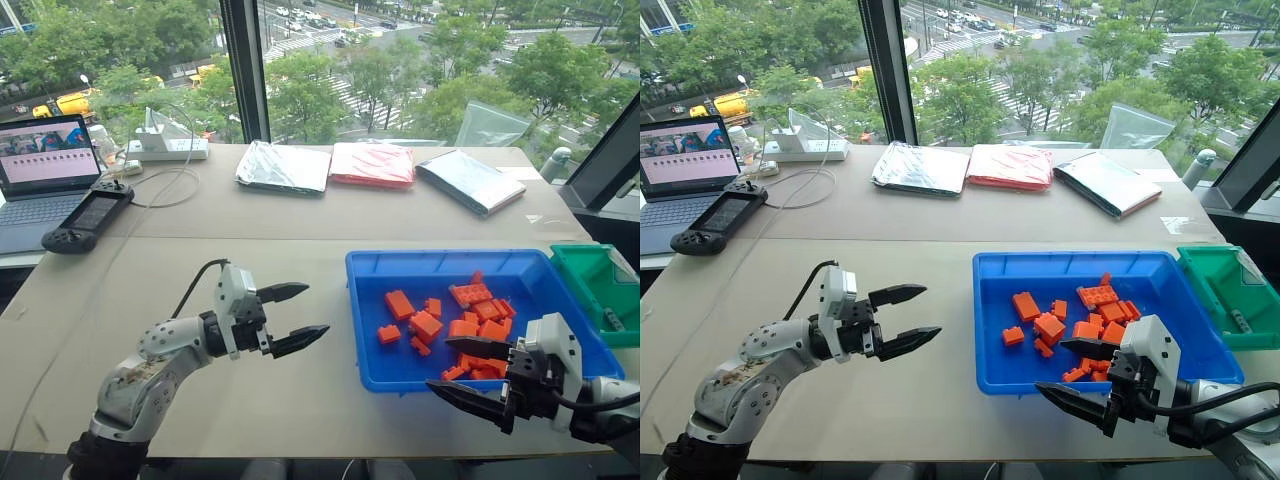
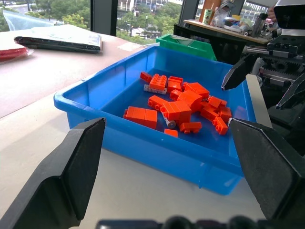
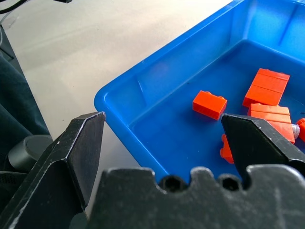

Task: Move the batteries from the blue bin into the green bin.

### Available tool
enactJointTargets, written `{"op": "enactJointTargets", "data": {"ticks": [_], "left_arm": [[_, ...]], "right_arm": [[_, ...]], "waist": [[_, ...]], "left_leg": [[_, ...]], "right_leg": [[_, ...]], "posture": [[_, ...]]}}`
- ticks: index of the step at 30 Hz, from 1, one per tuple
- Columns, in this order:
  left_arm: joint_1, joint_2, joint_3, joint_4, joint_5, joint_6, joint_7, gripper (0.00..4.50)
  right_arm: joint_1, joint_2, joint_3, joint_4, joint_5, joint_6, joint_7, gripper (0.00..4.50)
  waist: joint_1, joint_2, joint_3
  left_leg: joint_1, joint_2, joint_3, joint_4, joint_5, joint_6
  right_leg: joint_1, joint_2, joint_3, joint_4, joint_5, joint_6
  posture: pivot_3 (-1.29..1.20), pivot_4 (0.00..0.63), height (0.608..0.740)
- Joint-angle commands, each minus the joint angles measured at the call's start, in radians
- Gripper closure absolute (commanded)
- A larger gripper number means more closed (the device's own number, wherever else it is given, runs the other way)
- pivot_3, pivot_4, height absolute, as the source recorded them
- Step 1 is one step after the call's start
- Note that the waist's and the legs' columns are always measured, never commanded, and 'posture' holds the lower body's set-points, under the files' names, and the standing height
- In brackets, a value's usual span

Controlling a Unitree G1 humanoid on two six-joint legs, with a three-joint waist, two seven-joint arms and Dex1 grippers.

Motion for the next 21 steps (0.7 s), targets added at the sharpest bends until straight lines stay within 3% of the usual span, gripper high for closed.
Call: {"op": "enactJointTargets", "data": {"ticks": [1, 5, 14, 21], "left_arm": [[-0.022, -0.011, -0.010, 0.006, 0.007, -0.033, -0.015, 0.04], [-0.037, -0.021, -0.019, 0.036, 0.012, -0.049, -0.036, 0.04], [-0.034, 0.016, -0.019, 0.035, -0.013, -0.040, -0.115, 0.04], [-0.031, 0.035, -0.028, 0.060, 0.001, -0.070, -0.181, 0.04]], "right_arm": [[0.001, 0.013, -0.008, -0.007, -0.020, -0.029, -0.020, 0.00], [-0.035, 0.025, -0.030, 0.029, -0.060, -0.016, -0.093, 0.00], [-0.194, -0.071, -0.024, 0.192, -0.205, 0.097, -0.266, 0.00], [-0.242, -0.104, 0.070, 0.268, -0.296, 0.074, -0.245, 0.00]], "waist": [[0.000, 0.000, 0.000], [0.000, 0.000, 0.000], [-0.002, 0.002, 0.000], [-0.003, 0.004, 0.001]], "left_leg": [[0.000, 0.000, 0.000, 0.000, 0.000, 0.000], [0.000, 0.000, 0.000, 0.000, 0.000, 0.000], [0.000, 0.000, 0.000, -0.001, 0.000, 0.000], [-0.001, 0.000, 0.001, -0.001, 0.000, 0.000]], "right_leg": [[0.000, 0.000, 0.000, 0.000, 0.000, 0.000], [0.000, 0.000, 0.000, 0.000, 0.000, 0.000], [0.000, 0.000, 0.000, 0.000, 0.000, 0.000], [-0.001, 0.000, 0.000, 0.000, 0.000, 0.000]], "posture": [[0.00, 0.150, 0.740], [0.00, 0.150, 0.740], [0.00, 0.150, 0.740], [0.00, 0.150, 0.740]]}}
